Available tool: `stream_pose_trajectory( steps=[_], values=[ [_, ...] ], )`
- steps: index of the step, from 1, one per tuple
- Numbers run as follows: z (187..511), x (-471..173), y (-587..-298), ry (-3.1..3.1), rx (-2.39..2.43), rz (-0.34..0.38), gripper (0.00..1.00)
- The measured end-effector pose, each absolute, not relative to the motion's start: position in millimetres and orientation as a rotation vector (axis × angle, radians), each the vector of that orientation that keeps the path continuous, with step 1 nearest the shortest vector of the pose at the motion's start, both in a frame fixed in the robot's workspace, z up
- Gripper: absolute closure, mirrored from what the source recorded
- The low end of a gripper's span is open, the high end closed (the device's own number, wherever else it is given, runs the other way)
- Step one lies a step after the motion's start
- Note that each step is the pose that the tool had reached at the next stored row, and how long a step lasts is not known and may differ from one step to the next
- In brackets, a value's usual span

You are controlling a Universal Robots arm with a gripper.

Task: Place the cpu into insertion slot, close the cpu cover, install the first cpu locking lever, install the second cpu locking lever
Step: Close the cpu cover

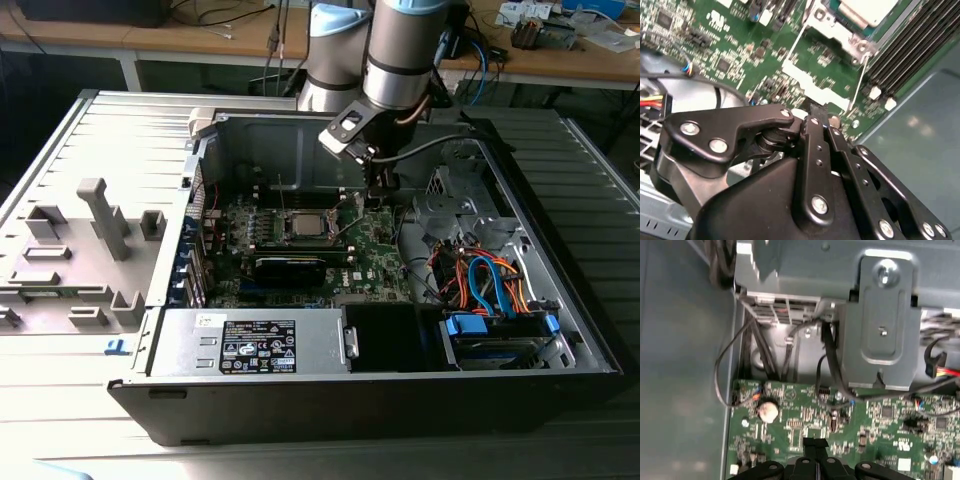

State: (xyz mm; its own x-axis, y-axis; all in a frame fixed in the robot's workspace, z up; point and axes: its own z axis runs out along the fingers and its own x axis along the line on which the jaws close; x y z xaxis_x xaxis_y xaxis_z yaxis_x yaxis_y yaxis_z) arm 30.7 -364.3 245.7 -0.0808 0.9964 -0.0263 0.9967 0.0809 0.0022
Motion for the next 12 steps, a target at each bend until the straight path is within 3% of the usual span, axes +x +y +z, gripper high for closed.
stream_pose_trajectory(
  steps=[12],
  values=[
    [242,6,-364,2.294,2.115,-0.026,0.89]
  ],
)
